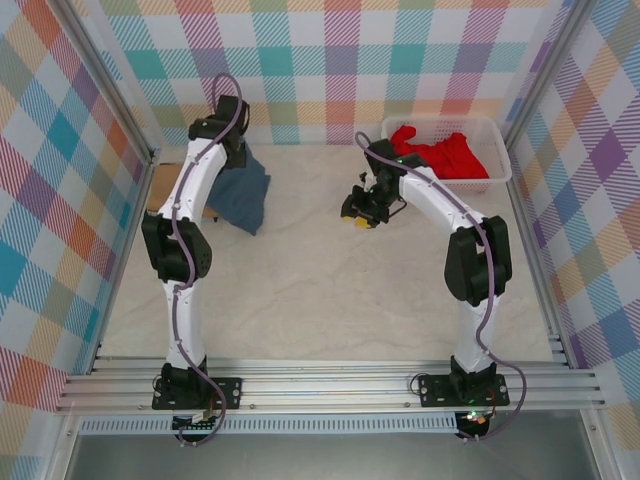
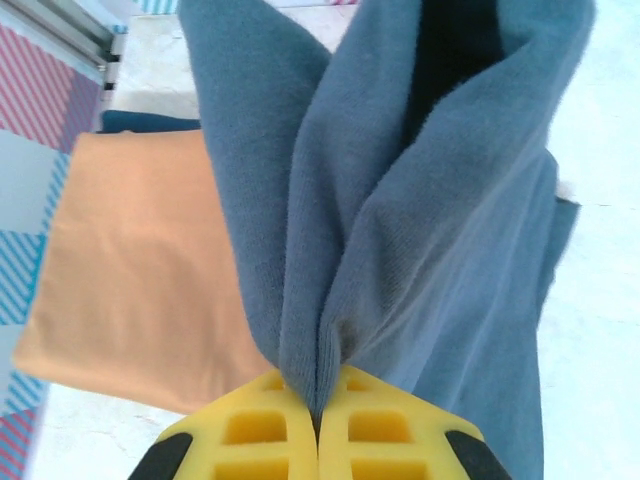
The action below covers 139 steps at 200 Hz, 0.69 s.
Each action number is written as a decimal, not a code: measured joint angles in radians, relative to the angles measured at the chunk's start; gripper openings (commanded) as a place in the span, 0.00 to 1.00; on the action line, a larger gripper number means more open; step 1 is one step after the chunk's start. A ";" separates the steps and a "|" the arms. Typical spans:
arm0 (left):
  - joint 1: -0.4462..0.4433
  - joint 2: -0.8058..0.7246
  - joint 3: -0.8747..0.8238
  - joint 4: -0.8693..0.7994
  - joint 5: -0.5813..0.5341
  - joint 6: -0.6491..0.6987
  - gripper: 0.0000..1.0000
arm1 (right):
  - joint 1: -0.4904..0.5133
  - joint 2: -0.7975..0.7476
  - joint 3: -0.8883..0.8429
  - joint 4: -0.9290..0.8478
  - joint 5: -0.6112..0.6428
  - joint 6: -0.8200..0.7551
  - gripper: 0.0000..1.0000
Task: Fold and stack the t-shirts
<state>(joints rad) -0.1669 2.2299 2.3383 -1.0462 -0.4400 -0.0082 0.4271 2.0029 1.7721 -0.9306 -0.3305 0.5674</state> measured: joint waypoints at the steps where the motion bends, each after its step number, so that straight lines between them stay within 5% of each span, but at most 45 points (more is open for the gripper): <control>1: 0.001 0.000 0.001 0.000 -0.002 0.003 0.00 | 0.000 0.000 -0.001 -0.001 0.000 0.000 0.37; 139: 0.117 0.000 0.097 0.005 -0.063 0.106 0.00 | 0.008 -0.001 -0.011 -0.085 0.005 -0.009 0.36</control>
<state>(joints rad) -0.0502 2.2303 2.4351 -1.0416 -0.5030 0.0982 0.4355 2.0018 1.7615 -1.0153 -0.3260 0.5587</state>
